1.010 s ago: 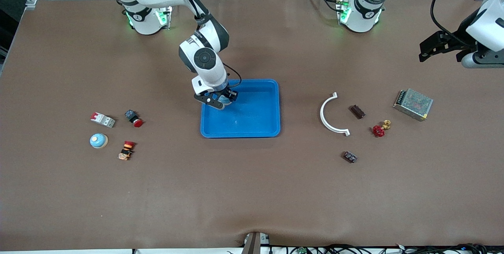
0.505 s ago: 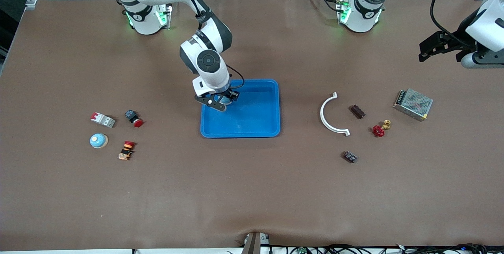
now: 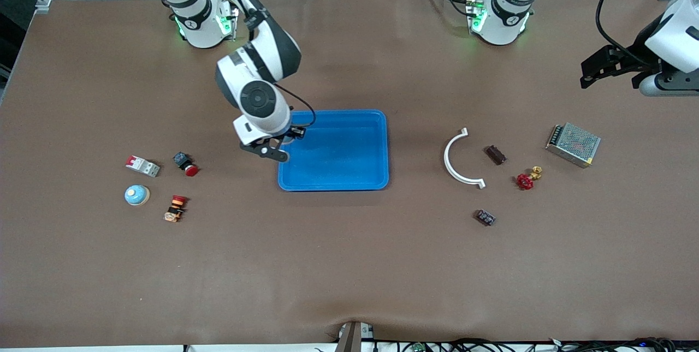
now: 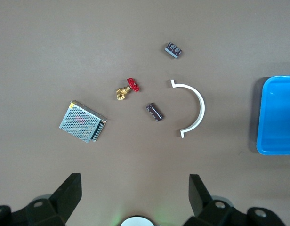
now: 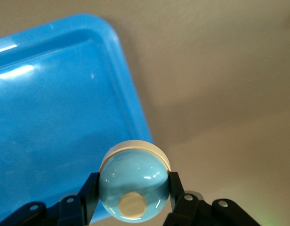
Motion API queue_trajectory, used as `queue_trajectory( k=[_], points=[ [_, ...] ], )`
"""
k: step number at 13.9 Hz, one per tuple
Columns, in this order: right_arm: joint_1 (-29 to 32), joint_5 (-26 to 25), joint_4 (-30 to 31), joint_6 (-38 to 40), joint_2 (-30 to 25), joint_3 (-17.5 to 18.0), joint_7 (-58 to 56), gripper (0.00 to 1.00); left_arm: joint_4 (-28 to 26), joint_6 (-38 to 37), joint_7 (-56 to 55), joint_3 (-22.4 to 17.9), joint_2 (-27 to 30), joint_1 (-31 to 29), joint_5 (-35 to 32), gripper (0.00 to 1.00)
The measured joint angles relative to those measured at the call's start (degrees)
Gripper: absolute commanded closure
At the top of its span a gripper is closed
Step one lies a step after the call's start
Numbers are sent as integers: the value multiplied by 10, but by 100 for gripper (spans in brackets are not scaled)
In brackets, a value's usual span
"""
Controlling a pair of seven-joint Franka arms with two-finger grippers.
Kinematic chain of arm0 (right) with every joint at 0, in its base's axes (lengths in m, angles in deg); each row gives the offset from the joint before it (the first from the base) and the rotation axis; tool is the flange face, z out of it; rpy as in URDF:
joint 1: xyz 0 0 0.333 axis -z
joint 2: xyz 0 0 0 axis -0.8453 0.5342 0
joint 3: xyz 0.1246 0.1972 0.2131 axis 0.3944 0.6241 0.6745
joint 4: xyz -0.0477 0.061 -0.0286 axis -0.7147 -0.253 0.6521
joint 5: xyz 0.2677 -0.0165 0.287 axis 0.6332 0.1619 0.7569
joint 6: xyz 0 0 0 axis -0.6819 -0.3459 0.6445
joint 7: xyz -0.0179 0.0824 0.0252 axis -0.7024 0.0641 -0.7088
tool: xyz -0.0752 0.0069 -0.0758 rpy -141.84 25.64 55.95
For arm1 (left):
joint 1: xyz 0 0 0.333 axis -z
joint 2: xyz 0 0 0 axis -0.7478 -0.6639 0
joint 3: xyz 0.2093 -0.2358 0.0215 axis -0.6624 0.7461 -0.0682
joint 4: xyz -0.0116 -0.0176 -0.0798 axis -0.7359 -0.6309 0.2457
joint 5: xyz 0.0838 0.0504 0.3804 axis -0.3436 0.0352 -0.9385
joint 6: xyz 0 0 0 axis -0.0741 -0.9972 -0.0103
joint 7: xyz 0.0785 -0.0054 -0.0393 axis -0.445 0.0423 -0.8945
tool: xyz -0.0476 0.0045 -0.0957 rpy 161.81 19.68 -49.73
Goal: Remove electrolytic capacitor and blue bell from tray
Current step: 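Carry the bell out of the tray toward the red buttons with the right gripper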
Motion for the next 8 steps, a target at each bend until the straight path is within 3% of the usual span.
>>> queue_trajectory(
  k=[8],
  points=[
    [99,-18,36,29,-58,-1,-203,100,-2,4,0,0,0,0,0,0]
  ],
)
